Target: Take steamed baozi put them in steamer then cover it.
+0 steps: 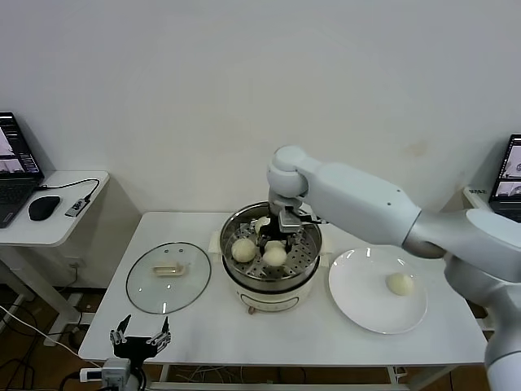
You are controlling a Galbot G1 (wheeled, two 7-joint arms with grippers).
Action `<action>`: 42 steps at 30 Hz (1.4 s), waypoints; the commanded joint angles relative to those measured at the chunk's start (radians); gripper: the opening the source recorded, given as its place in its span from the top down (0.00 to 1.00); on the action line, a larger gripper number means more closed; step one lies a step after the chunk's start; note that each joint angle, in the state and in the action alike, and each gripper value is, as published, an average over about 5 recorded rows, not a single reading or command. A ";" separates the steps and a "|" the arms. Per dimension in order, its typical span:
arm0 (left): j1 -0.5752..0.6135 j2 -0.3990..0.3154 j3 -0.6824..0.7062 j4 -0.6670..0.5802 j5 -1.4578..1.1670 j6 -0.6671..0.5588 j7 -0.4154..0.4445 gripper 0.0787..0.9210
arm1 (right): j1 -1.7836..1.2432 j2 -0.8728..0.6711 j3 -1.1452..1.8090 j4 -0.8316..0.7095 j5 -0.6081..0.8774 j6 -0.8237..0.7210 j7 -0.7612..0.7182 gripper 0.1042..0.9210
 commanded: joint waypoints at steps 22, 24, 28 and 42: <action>0.001 0.000 0.004 0.003 0.001 0.001 0.003 0.12 | -0.027 -0.007 0.016 0.033 -0.004 -0.038 0.033 0.25; 0.001 0.000 0.004 0.002 0.001 0.001 0.004 0.12 | -0.019 -0.014 0.023 0.042 -0.001 -0.059 0.031 0.18; 0.001 -0.001 0.006 -0.002 0.003 0.002 0.005 0.12 | 0.003 -0.036 0.063 0.053 0.009 -0.097 0.030 0.13; 0.003 0.015 0.007 -0.029 -0.002 0.004 0.013 0.12 | 0.195 -0.377 0.139 0.127 0.185 -0.665 0.043 0.12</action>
